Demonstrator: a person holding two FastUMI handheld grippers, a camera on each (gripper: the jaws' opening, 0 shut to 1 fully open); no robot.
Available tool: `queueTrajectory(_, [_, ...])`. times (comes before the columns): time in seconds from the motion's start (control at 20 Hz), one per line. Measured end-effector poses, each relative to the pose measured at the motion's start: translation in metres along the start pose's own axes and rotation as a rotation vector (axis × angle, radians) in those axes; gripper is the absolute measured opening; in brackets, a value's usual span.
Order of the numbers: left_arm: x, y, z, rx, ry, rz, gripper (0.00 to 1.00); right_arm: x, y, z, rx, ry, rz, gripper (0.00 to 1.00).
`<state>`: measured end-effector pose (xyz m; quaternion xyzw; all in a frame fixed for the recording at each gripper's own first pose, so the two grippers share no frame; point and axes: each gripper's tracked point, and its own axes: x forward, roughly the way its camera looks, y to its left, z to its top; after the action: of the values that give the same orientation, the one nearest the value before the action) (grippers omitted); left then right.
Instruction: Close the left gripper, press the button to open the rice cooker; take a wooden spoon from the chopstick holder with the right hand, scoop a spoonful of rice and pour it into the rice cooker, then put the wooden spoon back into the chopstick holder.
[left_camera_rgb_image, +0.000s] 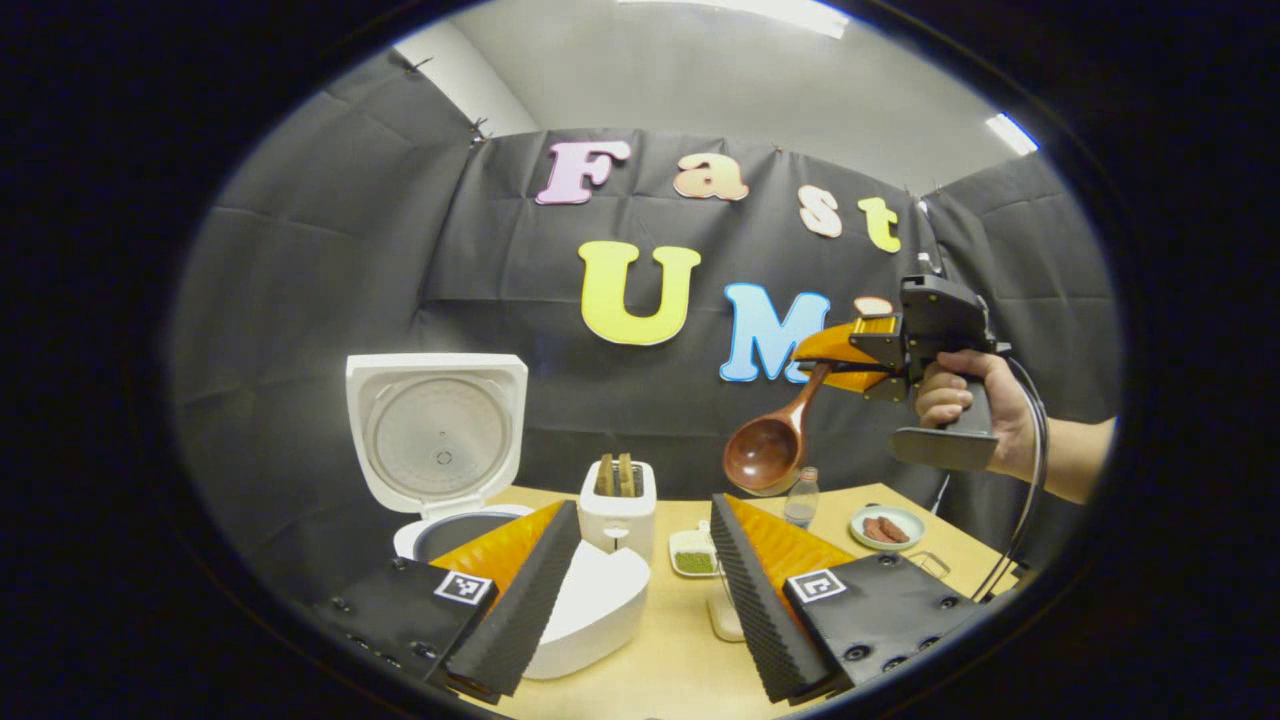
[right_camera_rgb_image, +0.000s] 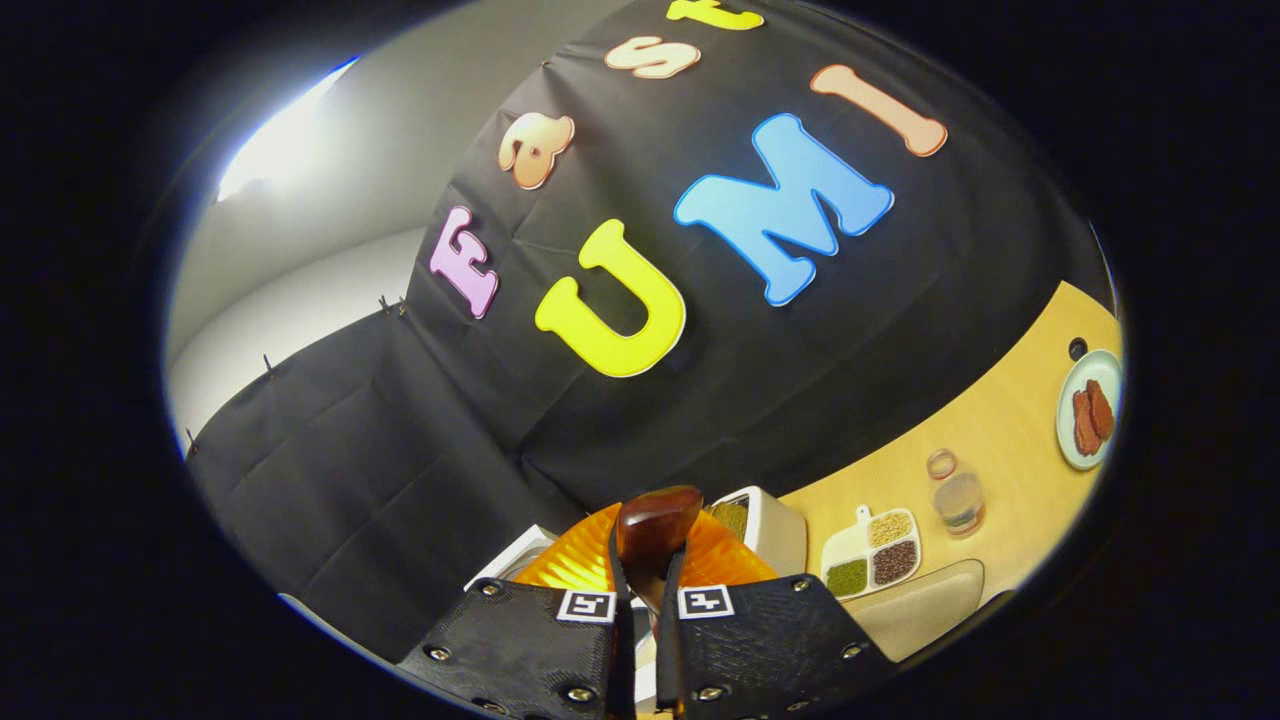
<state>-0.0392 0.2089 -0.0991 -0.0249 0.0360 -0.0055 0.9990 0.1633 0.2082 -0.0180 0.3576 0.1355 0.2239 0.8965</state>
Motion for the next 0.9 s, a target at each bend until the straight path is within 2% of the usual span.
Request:
queueTrajectory(0.1, [0.003,-0.002,0.000,0.006,0.002,0.040,0.93,-0.015,-0.013,0.012,-0.008,-0.009,-0.016,0.08])
queueTrajectory(0.2, [0.001,-0.017,-0.004,-0.019,0.012,0.041,0.95,-0.030,-0.026,0.021,-0.017,-0.018,-0.034,0.08])
queueTrajectory(0.25, [0.002,-0.021,-0.006,-0.027,0.018,0.042,0.92,-0.038,-0.033,0.026,-0.019,-0.023,-0.044,0.08])
queueTrajectory(0.35, [0.002,-0.029,-0.008,-0.030,0.029,0.046,0.95,-0.053,-0.046,0.033,-0.021,-0.034,-0.064,0.08])
queueTrajectory(0.5, [0.011,-0.047,0.000,-0.013,0.046,0.025,0.95,-0.071,-0.072,0.041,-0.029,-0.042,-0.105,0.08])
queueTrajectory(0.55, [0.013,-0.053,0.001,-0.006,0.048,0.016,0.92,-0.077,-0.082,0.044,-0.032,-0.047,-0.120,0.08])
queueTrajectory(0.6, [0.015,-0.058,0.003,-0.001,0.048,0.009,0.95,-0.083,-0.087,0.049,-0.032,-0.052,-0.133,0.09])
queueTrajectory(0.65, [0.016,-0.063,0.004,0.006,0.047,0.004,0.92,-0.089,-0.092,0.053,-0.030,-0.058,-0.143,0.09])
queueTrajectory(0.75, [0.017,-0.070,0.009,0.022,0.038,-0.001,0.92,-0.102,-0.105,0.059,-0.025,-0.069,-0.163,0.09])
queueTrajectory(0.85, [0.018,-0.078,0.011,0.026,0.031,-0.007,0.99,-0.115,-0.117,0.070,-0.029,-0.081,-0.184,0.08])
queueTrajectory(0.9, [0.018,-0.083,0.013,0.027,0.028,-0.011,0.95,-0.121,-0.123,0.074,-0.031,-0.086,-0.195,0.09])
